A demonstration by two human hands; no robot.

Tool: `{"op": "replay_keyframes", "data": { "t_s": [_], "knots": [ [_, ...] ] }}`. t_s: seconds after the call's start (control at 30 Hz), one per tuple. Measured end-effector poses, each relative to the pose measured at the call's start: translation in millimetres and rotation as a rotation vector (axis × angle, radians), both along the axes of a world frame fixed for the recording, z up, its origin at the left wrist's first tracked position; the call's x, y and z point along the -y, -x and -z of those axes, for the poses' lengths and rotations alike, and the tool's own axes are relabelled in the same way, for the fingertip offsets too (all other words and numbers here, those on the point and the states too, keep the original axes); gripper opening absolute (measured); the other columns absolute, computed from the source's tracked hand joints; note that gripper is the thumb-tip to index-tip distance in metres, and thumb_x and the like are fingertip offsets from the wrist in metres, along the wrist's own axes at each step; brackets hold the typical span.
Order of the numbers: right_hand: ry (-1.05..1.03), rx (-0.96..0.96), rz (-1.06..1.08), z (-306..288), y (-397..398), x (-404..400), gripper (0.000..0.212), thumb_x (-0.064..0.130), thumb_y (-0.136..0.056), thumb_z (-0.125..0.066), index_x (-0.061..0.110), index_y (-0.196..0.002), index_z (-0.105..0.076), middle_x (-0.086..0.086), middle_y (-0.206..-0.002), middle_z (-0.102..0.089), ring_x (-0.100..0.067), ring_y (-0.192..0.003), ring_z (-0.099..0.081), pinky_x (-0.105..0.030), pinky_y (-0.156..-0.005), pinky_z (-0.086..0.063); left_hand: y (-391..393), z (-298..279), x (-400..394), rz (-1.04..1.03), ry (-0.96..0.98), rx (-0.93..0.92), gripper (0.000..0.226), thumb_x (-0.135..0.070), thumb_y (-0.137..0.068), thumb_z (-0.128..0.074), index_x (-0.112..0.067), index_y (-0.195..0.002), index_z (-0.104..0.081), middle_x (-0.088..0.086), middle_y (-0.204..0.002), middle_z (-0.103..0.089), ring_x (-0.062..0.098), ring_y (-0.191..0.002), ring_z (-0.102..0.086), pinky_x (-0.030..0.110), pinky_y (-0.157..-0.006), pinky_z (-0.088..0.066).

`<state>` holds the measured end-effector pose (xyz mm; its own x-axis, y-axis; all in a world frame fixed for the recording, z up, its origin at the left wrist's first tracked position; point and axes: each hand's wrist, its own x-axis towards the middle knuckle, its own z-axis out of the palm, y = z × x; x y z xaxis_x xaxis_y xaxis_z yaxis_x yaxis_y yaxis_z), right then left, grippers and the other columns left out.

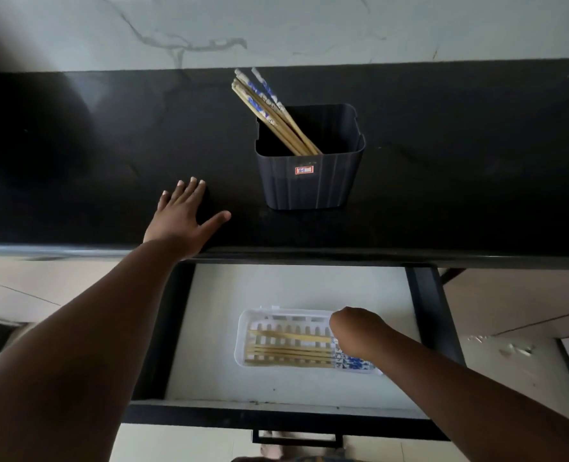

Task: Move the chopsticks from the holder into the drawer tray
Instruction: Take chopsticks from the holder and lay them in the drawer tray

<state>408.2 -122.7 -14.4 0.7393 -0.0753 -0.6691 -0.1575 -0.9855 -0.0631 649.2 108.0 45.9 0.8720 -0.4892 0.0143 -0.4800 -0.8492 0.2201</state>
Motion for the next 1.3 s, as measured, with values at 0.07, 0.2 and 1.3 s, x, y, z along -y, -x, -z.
{"op": "replay_keyframes", "data": {
  "t_s": [0.07, 0.2, 1.3],
  "knots": [
    [0.017, -0.047, -0.004, 9, -1, 1, 0.036, -0.011, -0.082, -0.046, 0.012, -0.057, -0.033, 0.000, -0.060, -0.035, -0.013, -0.050, -0.032, -0.022, -0.046, -0.029, -2, 1, -2, -0.015, 0.086, 0.014, 0.083, -0.067, -0.089, -0.040, -0.016, -0.153, -0.024, 0.001, -0.162, -0.017, 0.016, -0.150, -0.005, 0.035, -0.121, 0.001],
    [0.012, -0.072, -0.026, 14, -3, 6, 0.035, -0.008, -0.081, -0.048, 0.014, -0.058, -0.033, 0.001, -0.060, -0.033, -0.013, -0.049, -0.032, -0.022, -0.045, -0.027, -4, 1, -2, -0.021, 0.105, 0.032, 0.078, -0.064, -0.090, -0.042, -0.018, -0.151, -0.028, -0.002, -0.161, -0.019, 0.015, -0.149, -0.007, 0.035, -0.121, -0.002],
    [-0.316, 0.951, 0.286, -217, -173, 31, 0.017, 0.033, -0.077, -0.075, 0.020, -0.088, -0.070, 0.005, -0.083, -0.070, -0.017, -0.077, -0.065, -0.030, -0.069, -0.050, -7, 1, -3, -0.034, 0.153, 0.044, 0.072, -0.059, -0.093, -0.044, -0.023, -0.152, -0.025, -0.009, -0.160, -0.014, 0.001, -0.143, 0.002, 0.026, -0.119, 0.001]
  ]
}}
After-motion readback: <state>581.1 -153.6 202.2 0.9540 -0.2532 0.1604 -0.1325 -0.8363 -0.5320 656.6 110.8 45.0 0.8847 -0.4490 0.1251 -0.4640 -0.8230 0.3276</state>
